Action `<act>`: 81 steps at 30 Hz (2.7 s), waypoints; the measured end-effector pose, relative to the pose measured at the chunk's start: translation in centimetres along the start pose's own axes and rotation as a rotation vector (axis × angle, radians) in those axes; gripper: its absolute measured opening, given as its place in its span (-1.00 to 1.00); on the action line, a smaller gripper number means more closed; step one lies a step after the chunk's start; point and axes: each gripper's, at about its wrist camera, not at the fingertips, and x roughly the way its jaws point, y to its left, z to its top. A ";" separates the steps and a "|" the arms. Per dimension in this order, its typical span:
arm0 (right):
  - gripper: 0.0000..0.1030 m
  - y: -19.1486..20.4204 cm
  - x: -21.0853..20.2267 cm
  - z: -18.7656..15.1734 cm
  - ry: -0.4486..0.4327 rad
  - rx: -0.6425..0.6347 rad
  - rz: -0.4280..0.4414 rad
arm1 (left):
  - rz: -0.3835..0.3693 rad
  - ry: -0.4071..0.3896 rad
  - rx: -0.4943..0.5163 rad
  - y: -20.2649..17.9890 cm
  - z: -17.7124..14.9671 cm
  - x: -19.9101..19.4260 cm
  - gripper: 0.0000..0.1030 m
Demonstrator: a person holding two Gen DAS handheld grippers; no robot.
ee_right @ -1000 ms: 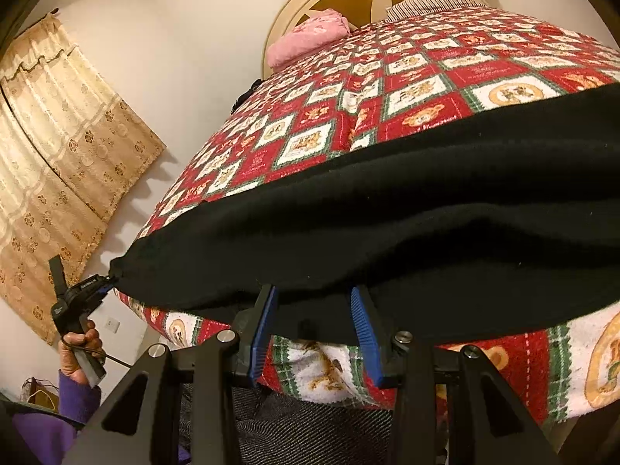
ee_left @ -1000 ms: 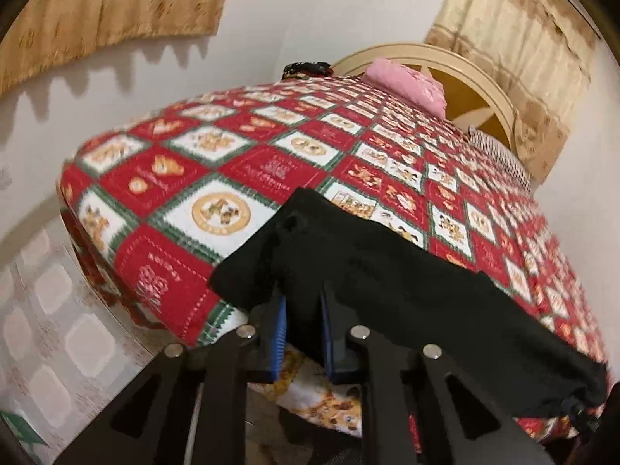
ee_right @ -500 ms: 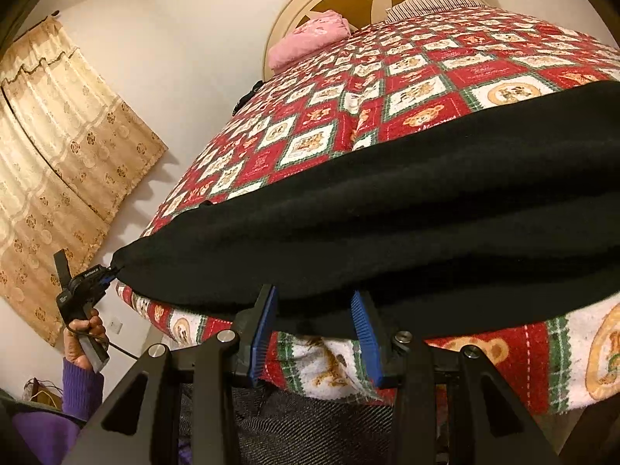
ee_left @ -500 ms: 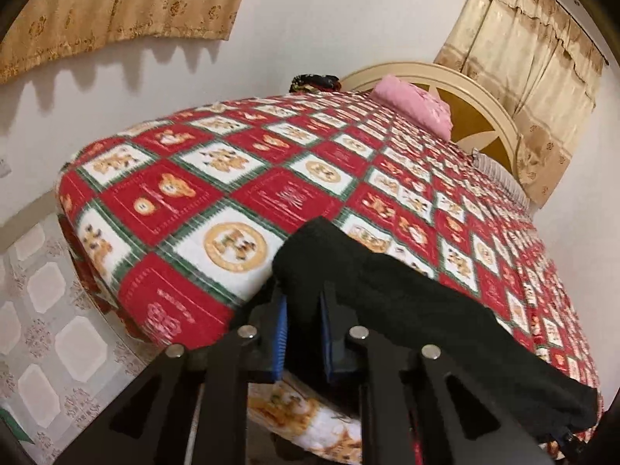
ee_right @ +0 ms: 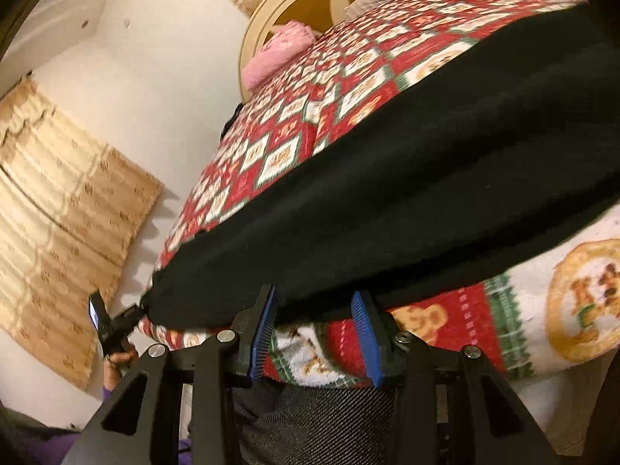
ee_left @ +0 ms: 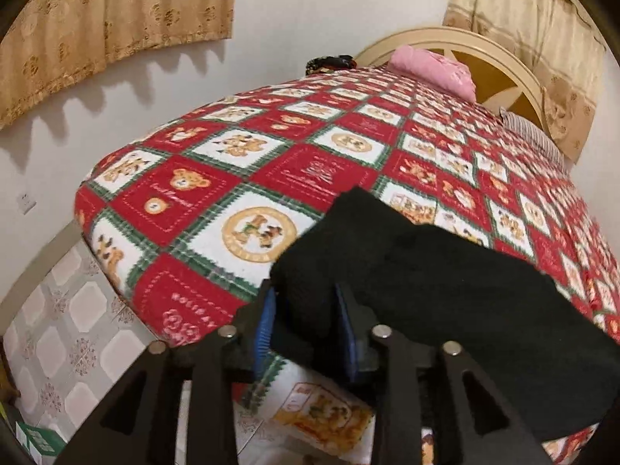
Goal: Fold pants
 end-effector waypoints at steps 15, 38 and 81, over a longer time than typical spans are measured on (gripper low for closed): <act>-0.93 0.6 1.7 0.1 0.049 -0.073 -0.075 | -0.074 -0.087 0.224 -9.4 0.0 -1.8 -0.05; -0.87 -6.3 -6.7 7.7 -0.199 -0.133 -0.328 | 0.034 0.009 0.230 -9.6 -1.5 2.3 0.44; -0.12 -9.5 -9.0 16.1 -0.232 -0.310 -0.814 | 0.183 -0.055 0.192 -9.9 -2.1 2.6 1.00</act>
